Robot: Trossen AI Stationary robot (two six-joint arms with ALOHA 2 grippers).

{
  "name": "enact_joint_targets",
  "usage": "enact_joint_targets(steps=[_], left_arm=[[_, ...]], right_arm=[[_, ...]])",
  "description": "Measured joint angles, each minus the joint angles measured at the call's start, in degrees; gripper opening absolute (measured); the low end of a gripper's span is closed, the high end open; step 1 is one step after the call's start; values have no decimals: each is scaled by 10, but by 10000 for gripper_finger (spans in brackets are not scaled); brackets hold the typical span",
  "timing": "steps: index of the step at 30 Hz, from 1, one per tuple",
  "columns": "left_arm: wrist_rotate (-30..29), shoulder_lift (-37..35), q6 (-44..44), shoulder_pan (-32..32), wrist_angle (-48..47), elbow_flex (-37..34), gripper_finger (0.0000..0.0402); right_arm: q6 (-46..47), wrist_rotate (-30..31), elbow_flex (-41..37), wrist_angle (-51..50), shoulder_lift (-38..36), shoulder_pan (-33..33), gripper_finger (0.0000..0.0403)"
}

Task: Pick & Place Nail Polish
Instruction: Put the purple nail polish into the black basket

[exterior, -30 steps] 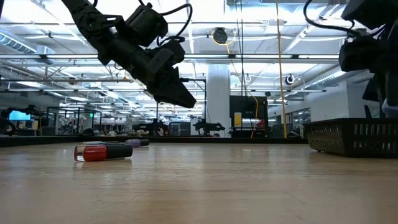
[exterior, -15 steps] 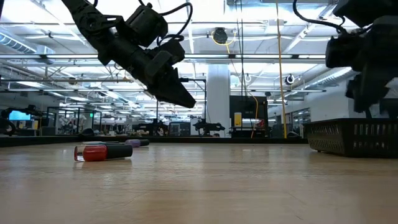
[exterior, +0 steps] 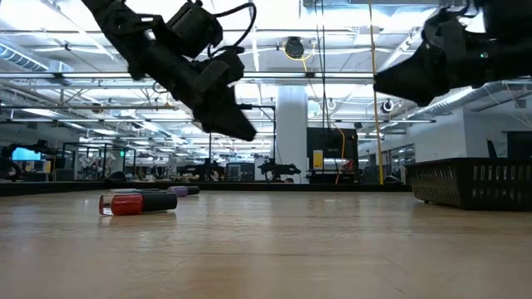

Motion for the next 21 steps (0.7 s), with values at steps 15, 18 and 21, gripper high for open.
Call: enact_joint_targets(steps=[15, 18, 21], left_arm=[[-80, -6, -197, 121, -290, 28, 133], [-60, 1, -200, 128, -283, 28, 159], [-61, 8, -181, 128, -282, 28, 198]], right_arm=[[-36, -32, -17, 113, 12, -47, 169], [-11, -60, -17, 94, 23, -49, 173], [-1, -61, -18, 62, 29, -48, 172]])
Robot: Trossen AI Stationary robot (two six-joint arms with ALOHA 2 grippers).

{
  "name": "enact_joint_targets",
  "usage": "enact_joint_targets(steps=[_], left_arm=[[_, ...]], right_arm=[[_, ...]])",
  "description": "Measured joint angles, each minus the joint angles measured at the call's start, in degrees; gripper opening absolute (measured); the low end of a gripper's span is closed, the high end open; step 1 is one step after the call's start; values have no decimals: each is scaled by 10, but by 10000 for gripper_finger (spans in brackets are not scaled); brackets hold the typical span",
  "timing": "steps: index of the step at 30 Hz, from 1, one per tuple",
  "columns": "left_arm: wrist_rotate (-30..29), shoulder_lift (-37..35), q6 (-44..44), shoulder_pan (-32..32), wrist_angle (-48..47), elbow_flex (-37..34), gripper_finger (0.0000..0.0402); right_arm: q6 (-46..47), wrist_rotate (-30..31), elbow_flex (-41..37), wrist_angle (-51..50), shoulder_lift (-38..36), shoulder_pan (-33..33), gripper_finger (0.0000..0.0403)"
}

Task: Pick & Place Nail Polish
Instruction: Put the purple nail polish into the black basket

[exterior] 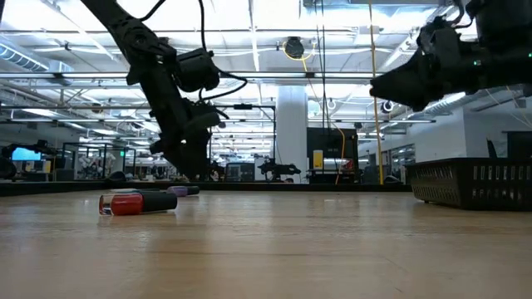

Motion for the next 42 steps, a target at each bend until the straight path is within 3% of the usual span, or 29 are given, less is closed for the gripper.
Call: enact_joint_targets(steps=[6, 16, 31, 42], left_arm=[[-12, 31, 30, -3, -19, 0, 250], [-32, 89, 25, 4, -3, 4, 254], [-22, 90, -1, 2, -51, 5, 143], [23, 49, -91, -2, -122, -1, 127]], right_arm=[[0, 0, 0, -11, 6, 0, 173], [-1, 0, 0, -14, 11, 0, 170], [-1, 0, 0, -28, 11, 0, 169], [-5, 1, 0, -29, 11, -6, 171]])
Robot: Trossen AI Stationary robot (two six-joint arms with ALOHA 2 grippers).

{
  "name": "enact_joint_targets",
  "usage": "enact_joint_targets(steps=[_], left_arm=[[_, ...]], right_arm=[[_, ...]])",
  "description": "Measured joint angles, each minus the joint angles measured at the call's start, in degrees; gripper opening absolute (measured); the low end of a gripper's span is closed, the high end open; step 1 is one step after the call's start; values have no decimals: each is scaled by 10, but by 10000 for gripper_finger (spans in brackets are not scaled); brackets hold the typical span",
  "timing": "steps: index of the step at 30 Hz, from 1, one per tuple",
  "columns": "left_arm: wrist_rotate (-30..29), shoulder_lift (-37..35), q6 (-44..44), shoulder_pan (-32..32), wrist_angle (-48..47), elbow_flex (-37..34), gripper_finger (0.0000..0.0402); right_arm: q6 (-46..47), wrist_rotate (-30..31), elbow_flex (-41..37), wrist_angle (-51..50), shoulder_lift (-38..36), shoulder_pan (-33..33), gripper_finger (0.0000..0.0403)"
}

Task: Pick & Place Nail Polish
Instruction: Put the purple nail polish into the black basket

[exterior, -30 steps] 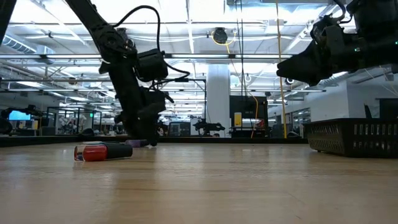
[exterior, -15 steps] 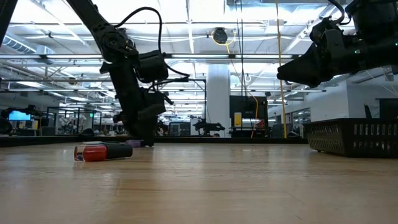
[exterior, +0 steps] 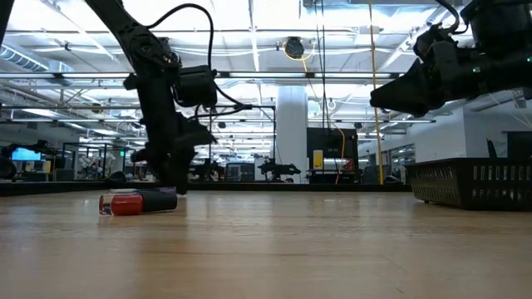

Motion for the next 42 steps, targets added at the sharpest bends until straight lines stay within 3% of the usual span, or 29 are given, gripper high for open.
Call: enact_joint_targets(steps=[8, 18, 25, 30, 35, 40, 42], left_arm=[[-32, -17, -33, -11, -56, 0, 126], [-30, -49, 73, -28, -57, -2, 126], [-108, -115, 104, -41, -30, -1, 127], [-84, -164, 50, -70, -24, 0, 127], [-60, -170, 24, -119, -32, 1, 130], [-14, -165, -99, -199, 29, 1, 170], [-29, -166, -103, -235, 43, 1, 189]], right_arm=[[11, -1, 0, -3, 0, -2, 171], [19, -1, 0, -10, 0, -2, 171], [19, -1, 0, -12, 0, -2, 171], [19, -1, 0, -12, 0, -2, 171], [19, -1, 0, -12, 0, -2, 171], [19, -1, 0, -12, 0, -2, 171], [19, -1, 0, -12, 0, -2, 171]])
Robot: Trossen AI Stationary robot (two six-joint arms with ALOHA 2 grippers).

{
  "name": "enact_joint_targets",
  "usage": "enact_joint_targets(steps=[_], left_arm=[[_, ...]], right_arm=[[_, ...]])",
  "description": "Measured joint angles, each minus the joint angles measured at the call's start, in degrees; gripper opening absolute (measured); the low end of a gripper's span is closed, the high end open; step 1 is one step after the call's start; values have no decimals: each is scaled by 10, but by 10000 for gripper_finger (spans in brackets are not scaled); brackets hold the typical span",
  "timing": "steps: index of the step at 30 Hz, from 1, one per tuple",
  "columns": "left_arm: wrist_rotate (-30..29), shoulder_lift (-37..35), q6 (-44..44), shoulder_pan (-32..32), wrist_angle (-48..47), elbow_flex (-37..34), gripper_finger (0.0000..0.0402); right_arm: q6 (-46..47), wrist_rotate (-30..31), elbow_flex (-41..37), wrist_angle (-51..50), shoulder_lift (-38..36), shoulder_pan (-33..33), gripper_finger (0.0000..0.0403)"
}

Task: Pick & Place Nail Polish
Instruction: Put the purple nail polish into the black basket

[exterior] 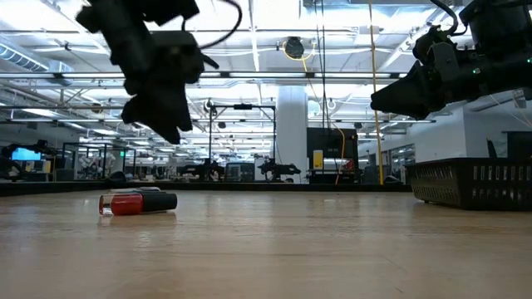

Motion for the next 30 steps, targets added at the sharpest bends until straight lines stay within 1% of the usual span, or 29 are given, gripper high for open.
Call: enact_joint_targets(steps=[4, 7, 9, 11, 13, 19, 21, 26, 30], left_arm=[[-72, 0, 9, -57, -24, 0, 219], [-142, 0, -65, -80, -97, 0, 226], [-166, 0, -132, -81, -146, 0, 223], [-169, 0, -190, -81, -174, 0, 214], [-172, 0, -212, -81, -187, 0, 203], [-199, 42, -184, -79, -168, 0, 166], [-195, 65, -172, -77, -162, 0, 155], [-155, 115, -167, -66, -160, 0, 133], [-153, 141, -167, -52, -160, 0, 118]], right_arm=[[0, 0, 0, 0, 0, 0, 171], [1, -1, 0, 0, 0, 1, 171], [10, -1, 0, 0, 0, 1, 171], [15, -1, 0, 0, 0, 1, 171], [15, -1, 0, 0, 0, 1, 171], [14, -1, 0, 0, 0, 1, 171], [14, 0, 0, 1, 0, 1, 171], [15, 0, 0, 2, 0, 1, 171], [15, 0, 0, 2, 0, 1, 171]])
